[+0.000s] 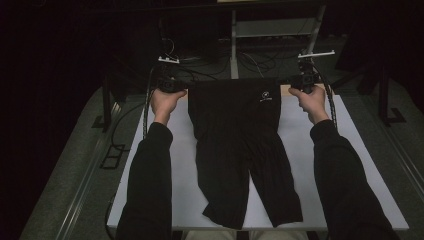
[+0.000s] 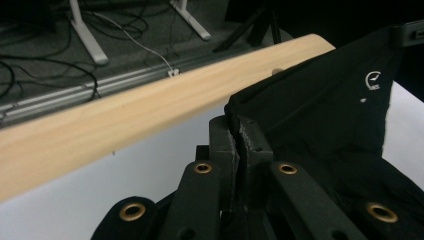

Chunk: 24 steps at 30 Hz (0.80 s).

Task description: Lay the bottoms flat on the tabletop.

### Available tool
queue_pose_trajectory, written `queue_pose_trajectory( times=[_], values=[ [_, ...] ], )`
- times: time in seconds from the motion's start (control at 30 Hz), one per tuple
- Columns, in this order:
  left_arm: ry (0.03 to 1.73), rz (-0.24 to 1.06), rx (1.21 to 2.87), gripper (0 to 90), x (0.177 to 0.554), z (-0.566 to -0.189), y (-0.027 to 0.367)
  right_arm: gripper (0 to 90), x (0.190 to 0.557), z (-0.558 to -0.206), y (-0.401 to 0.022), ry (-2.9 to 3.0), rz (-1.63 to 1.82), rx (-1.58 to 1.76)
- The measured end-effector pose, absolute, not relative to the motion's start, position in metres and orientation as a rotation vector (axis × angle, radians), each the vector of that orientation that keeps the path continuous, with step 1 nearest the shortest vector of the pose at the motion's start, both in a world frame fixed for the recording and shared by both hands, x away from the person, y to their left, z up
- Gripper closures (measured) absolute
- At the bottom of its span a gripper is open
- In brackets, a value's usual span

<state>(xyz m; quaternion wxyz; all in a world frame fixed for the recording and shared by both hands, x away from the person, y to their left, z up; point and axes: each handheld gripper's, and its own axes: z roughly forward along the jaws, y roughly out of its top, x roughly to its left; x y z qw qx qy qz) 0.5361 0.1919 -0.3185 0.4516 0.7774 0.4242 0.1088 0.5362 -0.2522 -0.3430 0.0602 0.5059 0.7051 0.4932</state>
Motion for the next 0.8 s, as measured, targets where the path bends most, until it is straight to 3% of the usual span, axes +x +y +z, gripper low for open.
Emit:
queue_pose_trajectory(
  times=[0.53, 0.8],
  values=[
    [1.023, 0.357, 1.895, 85.7, 0.546, -0.289, 0.186, 86.2, 0.545, -0.314, -0.249, 2.072, 1.436, 1.468],
    [1.046, 0.358, 1.903, 85.5, 0.551, -0.293, 0.185, 86.2, 0.551, -0.31, -0.244, 2.046, 1.422, 1.478]
  ],
)
